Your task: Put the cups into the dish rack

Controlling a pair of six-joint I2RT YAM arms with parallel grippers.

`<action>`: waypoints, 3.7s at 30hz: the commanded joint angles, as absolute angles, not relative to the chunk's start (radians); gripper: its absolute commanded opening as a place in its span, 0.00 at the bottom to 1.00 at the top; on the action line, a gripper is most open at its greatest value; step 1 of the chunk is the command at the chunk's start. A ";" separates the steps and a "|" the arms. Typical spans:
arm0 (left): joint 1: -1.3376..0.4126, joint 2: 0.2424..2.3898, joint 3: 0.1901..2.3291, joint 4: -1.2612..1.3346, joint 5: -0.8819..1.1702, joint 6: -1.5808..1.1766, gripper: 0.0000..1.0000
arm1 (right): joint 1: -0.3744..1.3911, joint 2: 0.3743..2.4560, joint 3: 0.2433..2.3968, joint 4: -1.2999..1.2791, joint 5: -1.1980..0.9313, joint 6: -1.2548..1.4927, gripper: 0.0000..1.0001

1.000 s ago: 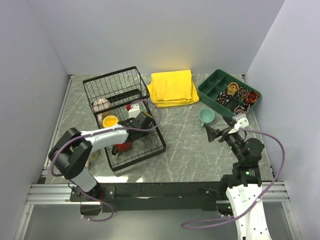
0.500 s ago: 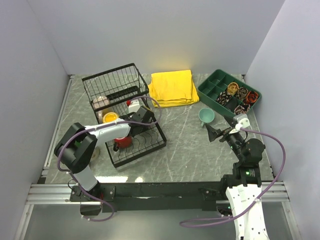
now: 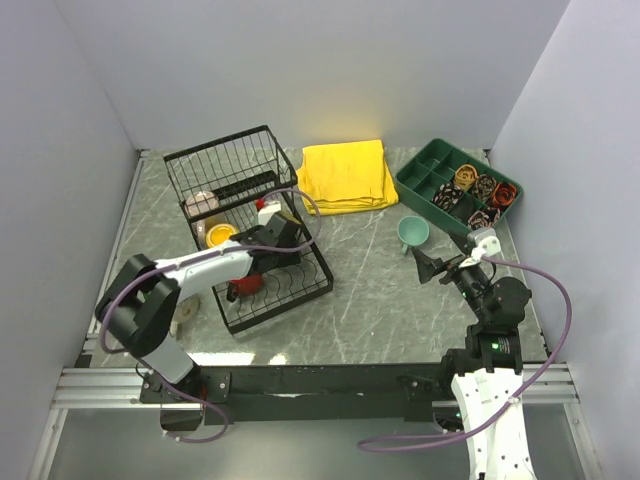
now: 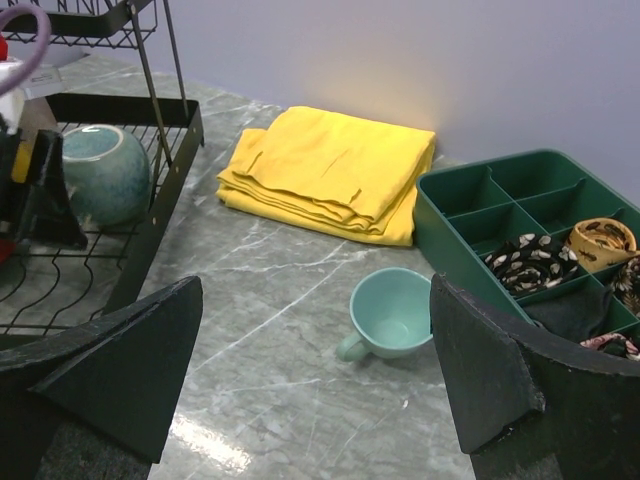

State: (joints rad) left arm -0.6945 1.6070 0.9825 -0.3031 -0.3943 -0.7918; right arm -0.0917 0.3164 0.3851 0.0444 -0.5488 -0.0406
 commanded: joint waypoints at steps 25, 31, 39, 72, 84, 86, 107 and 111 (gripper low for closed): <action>-0.739 1.377 0.943 -0.193 -0.251 -0.305 0.07 | -0.117 0.319 0.379 0.084 -0.569 -0.035 1.00; -0.755 1.593 1.109 -0.270 -0.368 -0.258 0.04 | -0.123 0.313 0.377 0.084 -0.569 -0.037 1.00; -0.753 1.732 1.196 -0.313 -0.550 -0.163 0.05 | -0.129 0.308 0.374 0.092 -0.575 -0.032 1.00; -0.784 1.524 1.151 -0.252 -0.420 -0.095 0.45 | -0.141 0.295 0.385 0.049 -0.684 -0.100 1.00; -0.776 0.870 0.845 -0.304 -0.399 -0.383 0.85 | -0.155 0.314 0.394 0.020 -0.770 -0.138 1.00; -0.756 0.770 0.812 -0.331 -0.402 -0.432 0.89 | -0.158 0.321 0.393 0.018 -0.773 -0.138 1.00; -0.650 0.445 0.738 -0.716 -0.540 -0.880 0.89 | -0.169 0.407 0.403 -0.015 -0.799 -0.129 1.00; -0.647 0.471 0.747 -0.729 -0.587 -0.931 0.89 | -0.173 0.403 0.402 -0.015 -0.799 -0.130 1.00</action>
State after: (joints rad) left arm -0.6556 0.4446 0.7448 -0.6918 -0.5056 -0.8448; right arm -0.1604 0.4076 0.3851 -0.0334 -0.7933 -0.1284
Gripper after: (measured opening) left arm 0.897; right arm 0.999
